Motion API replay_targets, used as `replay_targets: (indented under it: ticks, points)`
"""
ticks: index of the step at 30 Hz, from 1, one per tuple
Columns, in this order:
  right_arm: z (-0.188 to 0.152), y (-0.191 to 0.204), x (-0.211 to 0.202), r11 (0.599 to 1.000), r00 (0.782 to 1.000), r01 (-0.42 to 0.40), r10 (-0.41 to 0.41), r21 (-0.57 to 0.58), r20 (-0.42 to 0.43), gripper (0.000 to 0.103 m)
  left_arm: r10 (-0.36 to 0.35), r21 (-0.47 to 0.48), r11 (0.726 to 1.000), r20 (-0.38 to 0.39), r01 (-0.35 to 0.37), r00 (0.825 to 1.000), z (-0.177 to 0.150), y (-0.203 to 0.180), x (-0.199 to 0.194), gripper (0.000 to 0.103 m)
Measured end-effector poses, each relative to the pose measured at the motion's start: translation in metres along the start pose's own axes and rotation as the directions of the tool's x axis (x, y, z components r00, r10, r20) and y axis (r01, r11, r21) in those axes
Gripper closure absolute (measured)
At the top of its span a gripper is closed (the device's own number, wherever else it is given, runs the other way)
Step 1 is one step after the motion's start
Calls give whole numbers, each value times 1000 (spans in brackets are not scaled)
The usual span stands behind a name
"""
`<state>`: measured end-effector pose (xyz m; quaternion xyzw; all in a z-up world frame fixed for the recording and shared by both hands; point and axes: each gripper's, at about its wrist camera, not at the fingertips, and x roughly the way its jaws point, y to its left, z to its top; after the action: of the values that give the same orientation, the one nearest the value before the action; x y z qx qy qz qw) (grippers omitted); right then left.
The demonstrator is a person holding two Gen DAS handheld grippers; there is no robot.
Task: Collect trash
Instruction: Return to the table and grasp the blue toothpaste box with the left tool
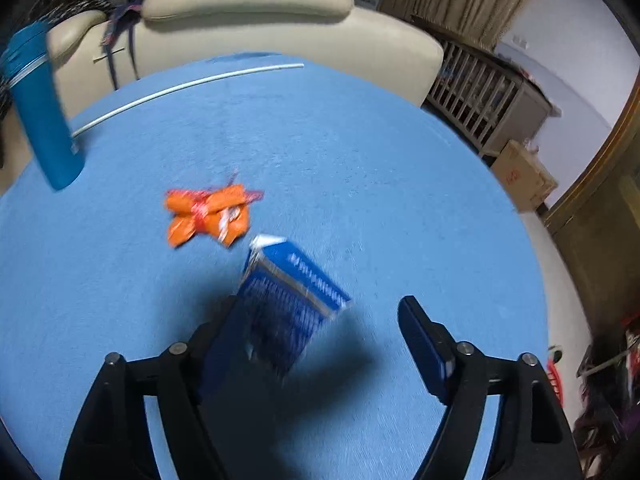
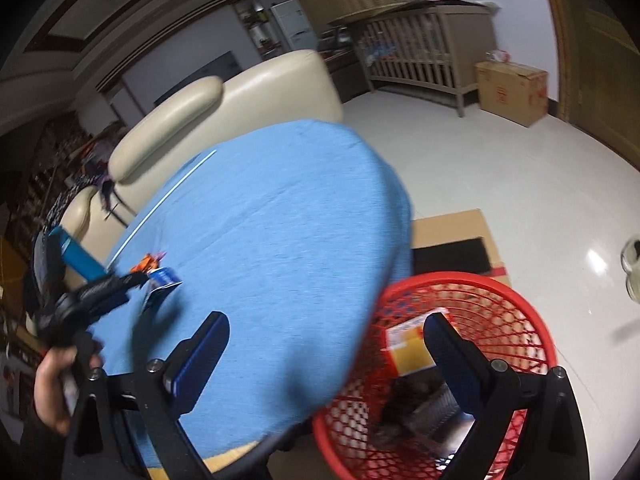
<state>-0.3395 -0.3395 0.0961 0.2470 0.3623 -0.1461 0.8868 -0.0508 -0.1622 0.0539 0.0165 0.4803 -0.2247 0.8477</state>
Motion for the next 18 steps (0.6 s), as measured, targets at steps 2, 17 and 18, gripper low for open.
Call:
replay_targets:
  ticks: [2,17,18]
  points:
    - [0,11,3,1000,1000,-3,3,-25,-7,4,46,46,998,-46,-44,998,6,-6,19,20]
    - [3,52,42,995,996,-51,44,-89,-72,4,-18,-14,1000,-21,18,1000,-30,55,-15,46]
    - [3,58,46,993,995,-61,54,-97,-79,4,-14,-27,1000,-13,14,1000,-33,62,-20,46]
